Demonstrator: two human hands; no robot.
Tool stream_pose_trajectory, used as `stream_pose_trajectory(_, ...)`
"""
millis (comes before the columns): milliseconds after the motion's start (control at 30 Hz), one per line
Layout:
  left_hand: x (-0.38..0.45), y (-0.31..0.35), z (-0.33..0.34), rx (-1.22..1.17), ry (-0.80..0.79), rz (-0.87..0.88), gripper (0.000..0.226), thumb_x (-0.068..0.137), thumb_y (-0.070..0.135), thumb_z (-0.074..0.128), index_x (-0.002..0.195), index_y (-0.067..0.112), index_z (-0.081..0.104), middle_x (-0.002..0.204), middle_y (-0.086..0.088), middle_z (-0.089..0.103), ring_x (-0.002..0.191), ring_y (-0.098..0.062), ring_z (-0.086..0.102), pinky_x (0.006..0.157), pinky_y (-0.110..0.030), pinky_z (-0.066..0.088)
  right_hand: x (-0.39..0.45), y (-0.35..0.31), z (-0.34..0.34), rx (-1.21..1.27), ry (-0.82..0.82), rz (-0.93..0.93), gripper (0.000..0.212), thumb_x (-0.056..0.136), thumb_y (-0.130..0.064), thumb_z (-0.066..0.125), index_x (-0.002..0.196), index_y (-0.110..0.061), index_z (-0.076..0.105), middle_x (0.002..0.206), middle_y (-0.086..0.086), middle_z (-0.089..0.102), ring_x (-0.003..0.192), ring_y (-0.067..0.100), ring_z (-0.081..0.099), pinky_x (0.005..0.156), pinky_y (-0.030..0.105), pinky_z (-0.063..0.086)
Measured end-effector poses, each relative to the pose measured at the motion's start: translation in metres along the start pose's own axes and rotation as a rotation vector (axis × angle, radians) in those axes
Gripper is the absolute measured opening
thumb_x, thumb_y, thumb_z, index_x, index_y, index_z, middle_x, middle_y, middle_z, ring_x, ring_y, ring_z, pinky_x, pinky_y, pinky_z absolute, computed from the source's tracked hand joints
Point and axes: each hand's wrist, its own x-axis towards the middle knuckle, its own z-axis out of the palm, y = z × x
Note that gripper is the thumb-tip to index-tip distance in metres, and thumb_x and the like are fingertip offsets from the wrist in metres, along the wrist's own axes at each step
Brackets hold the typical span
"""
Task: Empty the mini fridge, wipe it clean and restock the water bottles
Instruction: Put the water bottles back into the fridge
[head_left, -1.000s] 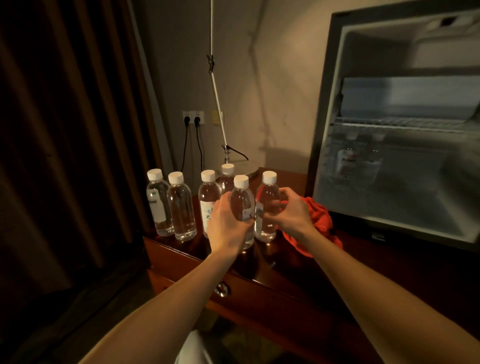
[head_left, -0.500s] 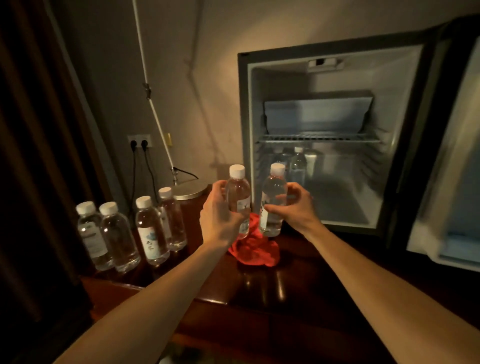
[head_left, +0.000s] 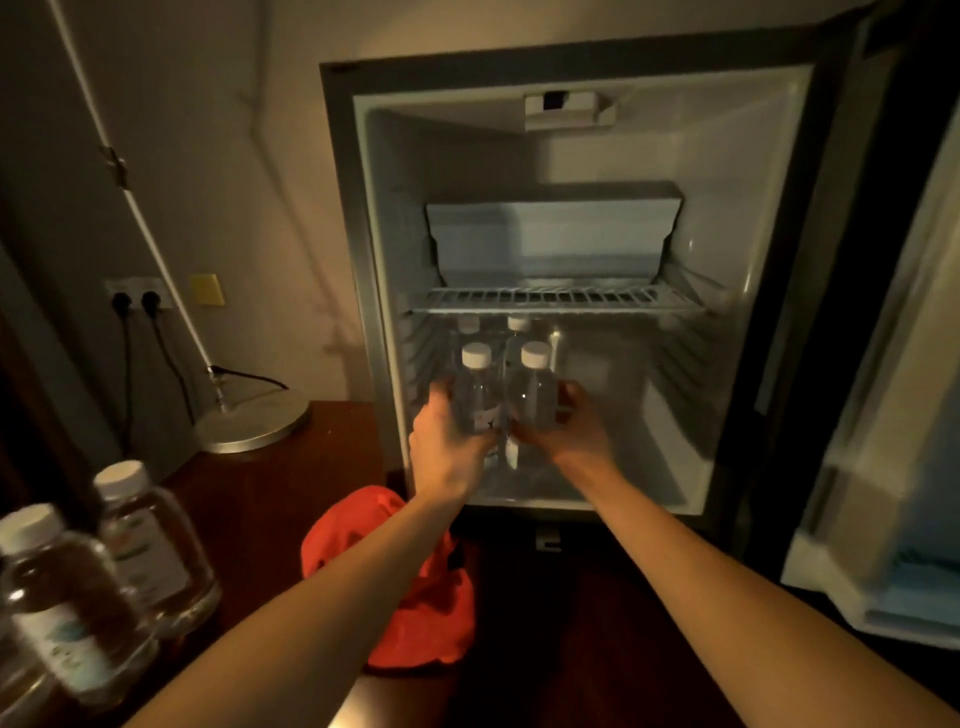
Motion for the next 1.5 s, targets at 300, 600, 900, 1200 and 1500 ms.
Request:
stream_pose_trajectory(300,0.033,-0.021,0.025,0.024,0.026,-0.035,0.073,0.082,0.028,0.075,0.145,0.022,0.039,0.129,-0.01,0.063,0.119,-0.031,0.059,0.096,-0.044,0.05,0.036,0.022,0.032,0.061,0.027,-0.126,0.043,0.067,-0.021,0.088,0.101,-0.025,0.064,0.093,-0.007,0.07,0.085,0.002,0.066,0.072,0.03,0.054)
stream_pose_trajectory(600,0.041,-0.022,0.022,0.02,-0.053,-0.039,0.083,0.082,0.018,0.076,0.151,0.023,0.03,0.136,-0.009,0.059,0.124,-0.029,0.055,0.099,-0.034,0.044,0.03,0.012,0.031,0.006,0.015,-0.106,0.035,0.072,-0.017,0.085,0.094,-0.03,0.061,0.083,-0.021,0.062,0.077,-0.008,0.062,0.061,0.006,0.045)
stream_pose_trajectory(900,-0.015,-0.025,-0.028,0.047,-0.081,0.028,0.067,0.079,0.023,0.078,0.138,0.01,0.047,0.127,-0.012,0.064,0.118,-0.03,0.058,0.094,-0.032,0.046,-0.022,-0.009,0.023,-0.172,-0.015,0.003,0.052,0.077,-0.016,0.08,0.123,-0.009,0.057,0.107,0.005,0.065,0.1,0.02,0.063,0.072,0.019,0.048)
stream_pose_trajectory(1200,-0.098,-0.051,-0.155,0.275,0.045,-0.048,0.054,0.079,0.034,0.071,0.129,0.02,0.056,0.121,-0.006,0.068,0.113,-0.026,0.064,0.093,-0.044,0.051,-0.132,-0.053,0.067,-0.213,-0.196,-0.131,0.063,0.066,-0.019,0.088,0.121,-0.007,0.06,0.103,0.007,0.067,0.098,0.018,0.064,0.087,0.025,0.048)
stream_pose_trajectory(1500,-0.155,-0.091,-0.271,0.449,0.199,-0.131,0.041,0.084,0.027,0.073,0.121,0.016,0.059,0.114,-0.004,0.067,0.108,-0.024,0.062,0.088,-0.037,0.05,-0.204,-0.081,0.152,-0.191,-0.414,-0.209,0.067,0.069,-0.026,0.086,0.127,-0.013,0.056,0.114,0.004,0.066,0.103,0.015,0.062,0.09,0.029,0.05)
